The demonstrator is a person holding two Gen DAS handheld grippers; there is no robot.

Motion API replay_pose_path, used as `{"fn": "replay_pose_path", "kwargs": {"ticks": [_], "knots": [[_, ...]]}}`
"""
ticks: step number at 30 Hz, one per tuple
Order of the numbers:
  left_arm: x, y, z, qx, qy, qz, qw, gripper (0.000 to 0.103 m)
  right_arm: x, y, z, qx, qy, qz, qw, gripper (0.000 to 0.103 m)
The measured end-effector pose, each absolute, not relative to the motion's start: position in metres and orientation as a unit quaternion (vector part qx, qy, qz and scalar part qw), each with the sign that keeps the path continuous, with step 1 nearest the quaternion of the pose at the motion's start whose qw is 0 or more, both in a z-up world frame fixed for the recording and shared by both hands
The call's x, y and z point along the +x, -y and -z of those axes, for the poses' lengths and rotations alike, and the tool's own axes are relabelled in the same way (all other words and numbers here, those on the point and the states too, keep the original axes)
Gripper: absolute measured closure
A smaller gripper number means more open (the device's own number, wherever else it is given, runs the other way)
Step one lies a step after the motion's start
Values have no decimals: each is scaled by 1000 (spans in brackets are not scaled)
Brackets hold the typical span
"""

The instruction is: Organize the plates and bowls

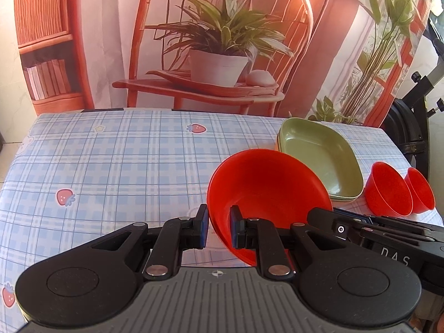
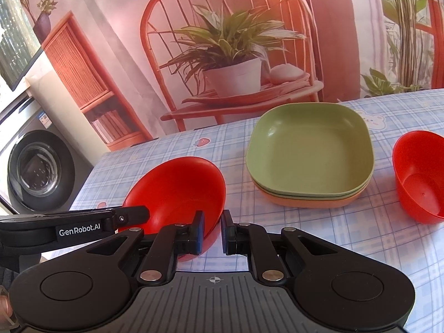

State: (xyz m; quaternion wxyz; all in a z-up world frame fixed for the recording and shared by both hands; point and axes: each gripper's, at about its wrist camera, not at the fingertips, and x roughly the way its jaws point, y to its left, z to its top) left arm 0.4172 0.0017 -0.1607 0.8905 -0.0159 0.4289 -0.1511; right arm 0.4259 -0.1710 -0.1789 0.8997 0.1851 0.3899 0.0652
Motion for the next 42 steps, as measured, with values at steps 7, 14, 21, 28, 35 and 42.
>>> {"fn": "replay_pose_path", "kwargs": {"ticks": [7,14,21,28,35,42], "knots": [[415,42,135,-9,-410,176,895,86,408,208,158,195,-364,-41,910,92],[418,110,123,12,-399,230,888,86,384,271,145,207,-335,4,919,92],[420,181,134,25,-399,281,872,86,363,334,153,218,-327,64,917,91],[430,228,149,43,-407,309,858,86,358,375,166,229,-328,103,911,91],[436,241,162,61,-416,314,851,86,360,391,182,239,-334,118,904,91],[437,245,167,74,-421,309,850,86,364,391,188,239,-340,117,902,91]]}}
